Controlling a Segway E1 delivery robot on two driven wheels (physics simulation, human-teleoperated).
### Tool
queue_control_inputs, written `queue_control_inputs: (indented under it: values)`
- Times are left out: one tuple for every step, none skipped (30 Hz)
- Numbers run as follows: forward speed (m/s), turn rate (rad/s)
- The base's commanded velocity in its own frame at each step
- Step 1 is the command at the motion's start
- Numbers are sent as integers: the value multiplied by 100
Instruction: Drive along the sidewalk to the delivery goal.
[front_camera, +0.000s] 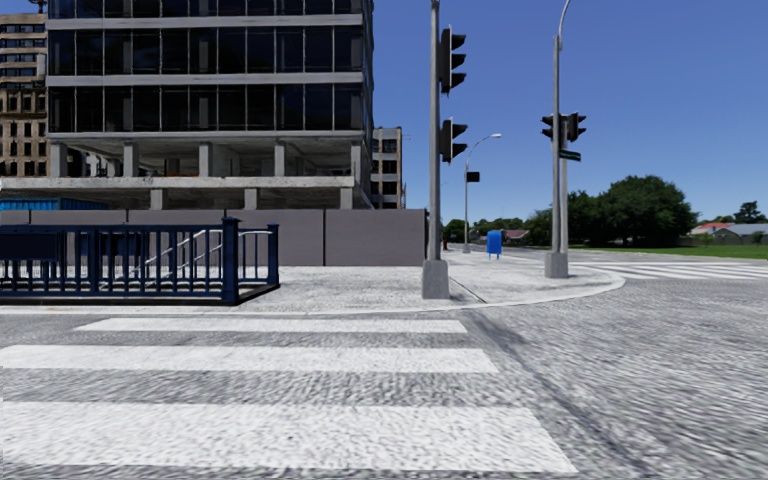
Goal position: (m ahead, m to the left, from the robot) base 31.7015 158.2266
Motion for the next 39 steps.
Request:
queue_control_inputs:
  values:
    - [194,28]
    - [194,28]
    - [194,28]
    - [194,28]
    - [194,28]
    - [194,24]
    - [194,24]
    - [194,23]
    - [194,23]
    - [194,23]
    - [194,23]
    - [194,23]
    - [194,23]
    - [194,23]
    - [194,23]
    - [194,23]
    - [194,23]
    - [194,23]
    - [194,23]
    - [194,23]
    - [194,23]
    - [194,23]
    - [194,23]
    - [194,24]
    - [194,24]
    - [194,25]
    - [194,26]
    - [194,26]
    - [194,27]
    - [194,29]
    - [194,30]
    - [194,30]
    - [194,30]
    - [194,30]
    - [194,30]
    - [194,30]
    - [194,30]
    - [194,31]
    - [194,31]
